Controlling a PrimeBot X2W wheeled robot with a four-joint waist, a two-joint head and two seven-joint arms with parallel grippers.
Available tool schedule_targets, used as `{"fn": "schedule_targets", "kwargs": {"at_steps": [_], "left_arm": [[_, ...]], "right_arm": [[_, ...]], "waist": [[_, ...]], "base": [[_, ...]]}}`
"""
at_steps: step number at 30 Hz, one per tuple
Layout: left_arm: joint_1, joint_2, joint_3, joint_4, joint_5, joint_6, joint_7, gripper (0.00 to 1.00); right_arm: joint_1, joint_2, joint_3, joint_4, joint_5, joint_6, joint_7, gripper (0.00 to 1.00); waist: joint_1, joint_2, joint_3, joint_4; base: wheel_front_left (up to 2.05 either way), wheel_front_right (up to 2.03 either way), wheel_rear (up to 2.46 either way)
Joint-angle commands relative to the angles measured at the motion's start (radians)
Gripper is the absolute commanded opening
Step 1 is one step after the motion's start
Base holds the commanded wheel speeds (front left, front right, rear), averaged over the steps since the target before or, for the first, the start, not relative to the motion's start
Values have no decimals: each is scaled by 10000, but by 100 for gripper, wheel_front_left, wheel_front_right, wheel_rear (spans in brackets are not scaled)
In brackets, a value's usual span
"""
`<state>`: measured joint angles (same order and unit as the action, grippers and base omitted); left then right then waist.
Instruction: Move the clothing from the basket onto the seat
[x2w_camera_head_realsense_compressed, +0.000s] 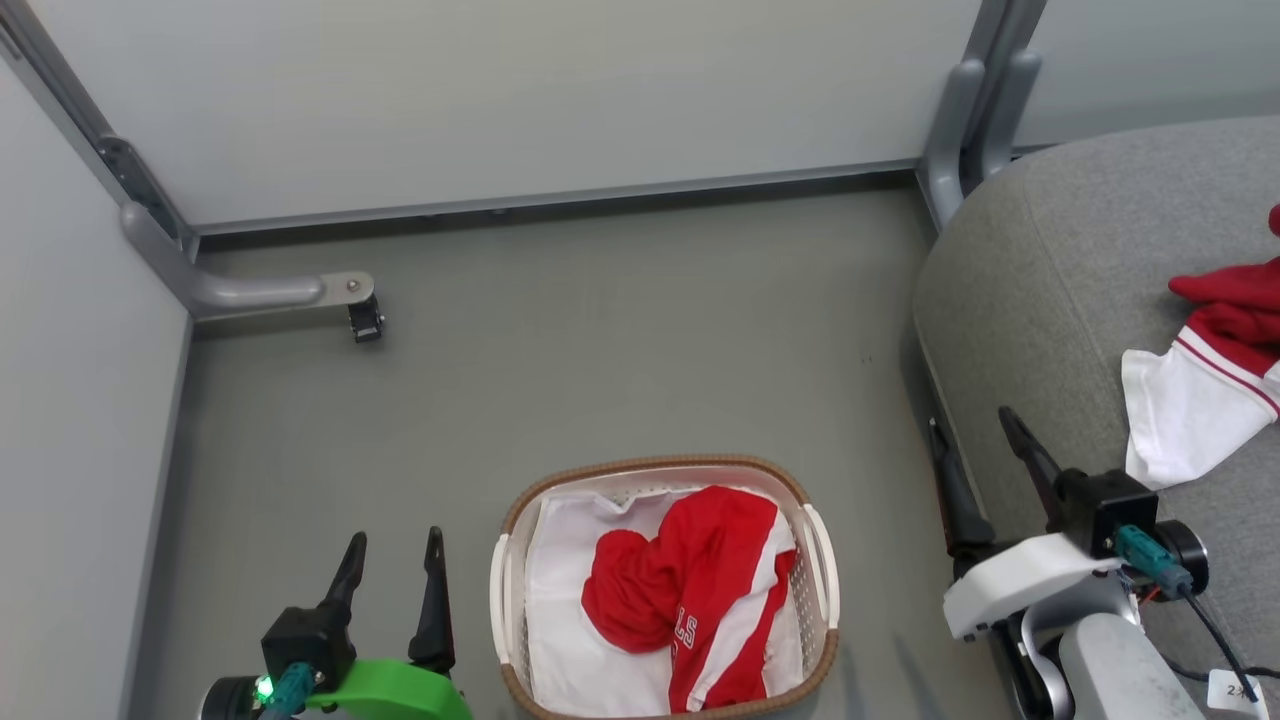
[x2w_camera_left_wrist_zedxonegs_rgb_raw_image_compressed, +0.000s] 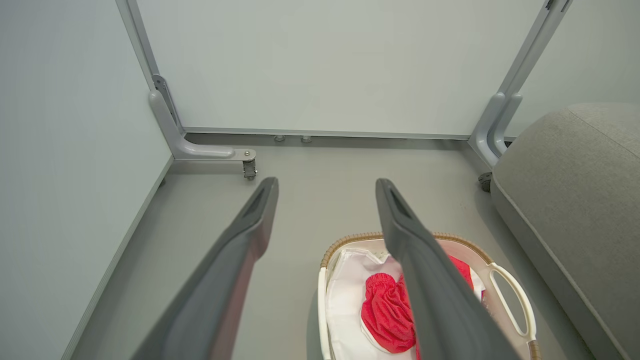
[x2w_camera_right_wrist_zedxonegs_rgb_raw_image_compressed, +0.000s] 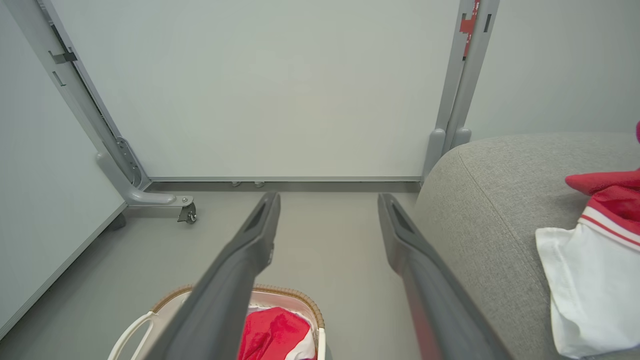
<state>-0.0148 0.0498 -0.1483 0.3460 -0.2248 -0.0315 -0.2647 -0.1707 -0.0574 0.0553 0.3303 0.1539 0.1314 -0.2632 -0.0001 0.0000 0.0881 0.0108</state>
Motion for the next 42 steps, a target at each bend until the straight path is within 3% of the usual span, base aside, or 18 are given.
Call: {"fn": "schedule_targets", "kwargs": {"at_steps": [1, 19, 42], "left_arm": [[-253, 21, -114, 78, -124, -45, 5, 100], [-2994, 33, -2227, 1842, -700, -167, 6, 100], [-6889, 45, -3390, 5208, -730, -570, 6, 100]], "right_arm": [[-205, -58, -24, -70, 74, -14, -20, 100], [-2254, -60, 382, -1138, 380, -14, -20, 100], [-3890, 58, 1074, -2528, 1420, -14, -20, 100]], "waist": [[1, 0, 592, -114], [1, 0, 4193, -829], [1, 0, 7495, -2244]], "base": [[0, 0, 0], [0, 0, 0], [0, 0, 0]]}}
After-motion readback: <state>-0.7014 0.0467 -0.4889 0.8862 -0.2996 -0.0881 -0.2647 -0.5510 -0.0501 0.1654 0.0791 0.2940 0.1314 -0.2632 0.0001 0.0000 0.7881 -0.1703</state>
